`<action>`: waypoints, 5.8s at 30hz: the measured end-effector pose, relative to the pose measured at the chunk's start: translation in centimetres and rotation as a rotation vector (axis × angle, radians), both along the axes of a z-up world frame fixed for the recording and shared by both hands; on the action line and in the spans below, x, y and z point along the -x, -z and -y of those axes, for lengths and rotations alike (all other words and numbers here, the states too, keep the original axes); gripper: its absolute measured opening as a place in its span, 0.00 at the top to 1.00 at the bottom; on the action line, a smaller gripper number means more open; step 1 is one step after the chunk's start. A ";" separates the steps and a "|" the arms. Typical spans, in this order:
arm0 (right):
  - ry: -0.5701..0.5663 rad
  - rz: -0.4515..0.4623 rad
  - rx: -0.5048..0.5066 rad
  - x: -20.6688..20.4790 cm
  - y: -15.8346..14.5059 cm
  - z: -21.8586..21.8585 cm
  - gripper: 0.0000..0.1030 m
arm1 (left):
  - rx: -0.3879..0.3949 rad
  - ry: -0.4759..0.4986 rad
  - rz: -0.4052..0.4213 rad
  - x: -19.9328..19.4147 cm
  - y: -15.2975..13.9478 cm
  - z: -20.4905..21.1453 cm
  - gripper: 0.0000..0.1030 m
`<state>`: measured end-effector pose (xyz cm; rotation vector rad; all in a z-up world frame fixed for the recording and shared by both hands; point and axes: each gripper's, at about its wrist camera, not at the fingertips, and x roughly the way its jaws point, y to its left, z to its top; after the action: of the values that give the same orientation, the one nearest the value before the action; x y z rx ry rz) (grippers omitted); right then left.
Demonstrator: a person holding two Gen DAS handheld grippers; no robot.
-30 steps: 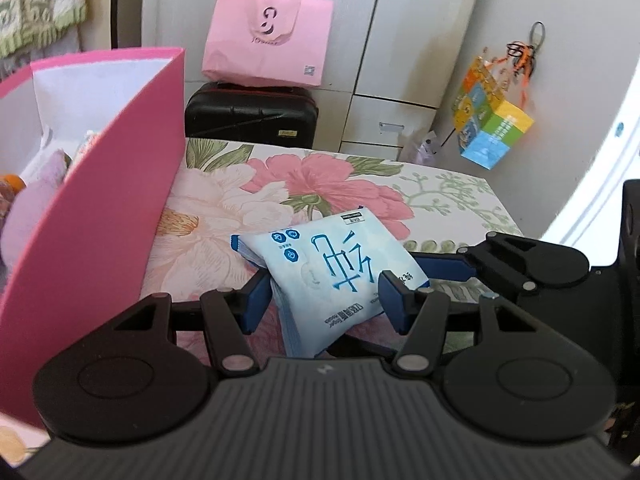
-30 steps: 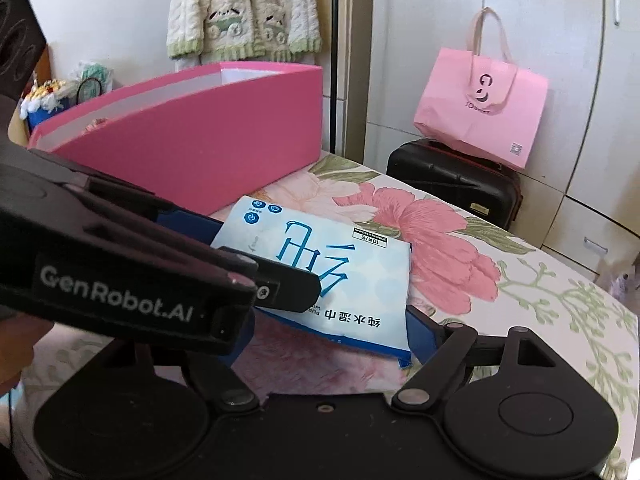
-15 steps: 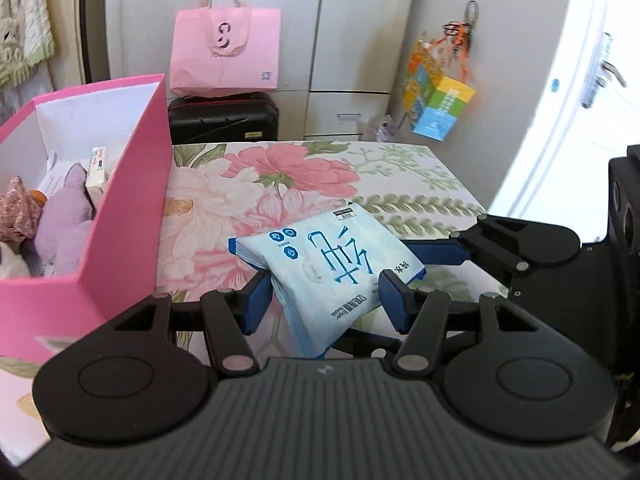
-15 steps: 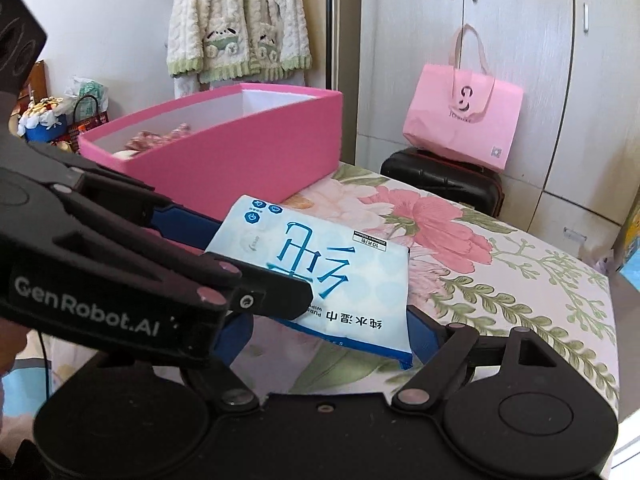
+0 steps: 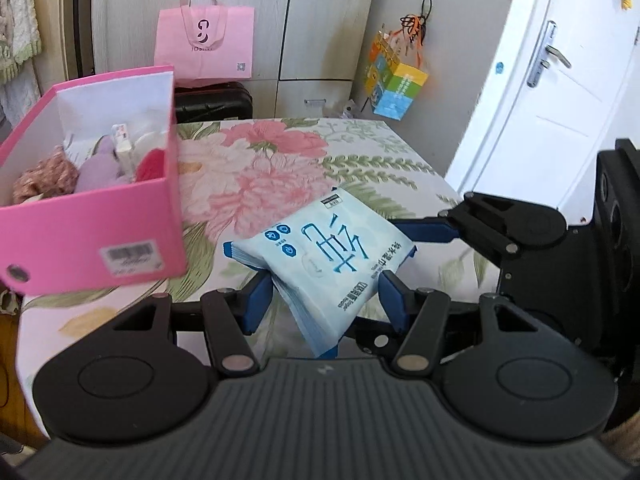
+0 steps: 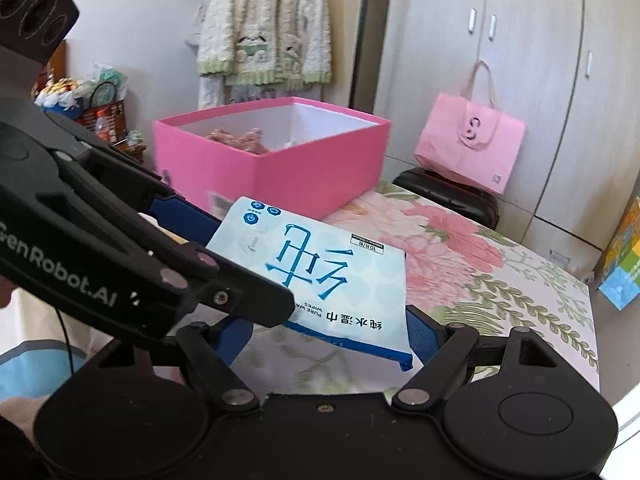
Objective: Organize soft objects
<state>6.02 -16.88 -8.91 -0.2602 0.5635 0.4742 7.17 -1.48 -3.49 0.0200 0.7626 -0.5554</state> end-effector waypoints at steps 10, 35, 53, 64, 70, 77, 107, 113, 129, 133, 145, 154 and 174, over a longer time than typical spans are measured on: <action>-0.078 0.089 0.005 3.4 -3.5 -5.4 0.17 | -0.056 -0.023 0.061 2.8 -4.2 -5.3 0.45; -0.129 0.101 -0.063 -11.4 -7.7 -12.8 0.17 | -0.069 -0.182 0.168 -11.1 -6.9 -11.7 0.44; -0.123 -0.020 0.013 -21.6 -4.5 -14.6 0.18 | -0.014 -0.277 0.040 -20.1 -2.6 -13.0 0.42; -0.141 -0.001 -0.010 -18.3 -5.3 -12.6 0.18 | -0.022 -0.292 0.109 -16.8 -4.1 -12.6 0.29; -0.125 0.026 -0.013 -15.6 -6.2 -11.2 0.18 | -0.025 -0.274 0.152 -14.0 -5.5 -12.0 0.29; -0.087 0.041 -0.042 -12.8 -7.4 -9.1 0.18 | -0.032 -0.250 0.199 -10.1 -7.3 -10.8 0.25; 0.142 0.127 -0.152 0.5 -8.9 -0.3 0.15 | -0.039 -0.184 0.245 2.0 -7.6 -6.7 0.12; 0.156 0.160 -0.198 2.0 -9.3 0.4 0.13 | -0.006 -0.206 0.252 2.0 -7.8 -6.6 0.11; 0.424 0.168 -0.117 1.6 -9.6 -0.1 0.00 | -0.080 -0.374 0.295 1.6 -8.2 -6.2 0.00; 0.439 0.166 -0.160 2.2 -9.6 0.1 0.00 | -0.074 -0.359 0.283 1.8 -7.7 -5.9 0.00; 0.454 0.149 -0.181 2.4 -8.3 0.7 0.00 | -0.104 -0.348 0.278 1.1 -4.4 -5.7 0.00; 0.512 0.155 -0.207 3.1 -7.8 1.4 0.00 | -0.137 -0.422 0.304 1.5 -3.9 -4.4 0.00; 0.567 0.191 -0.154 4.1 -6.2 1.0 0.00 | -0.160 -0.462 0.348 2.2 -2.9 -4.2 0.00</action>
<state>1.92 -17.87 -2.75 0.0082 0.3882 -0.0583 4.96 2.67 -0.61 0.0841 0.4474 -0.0444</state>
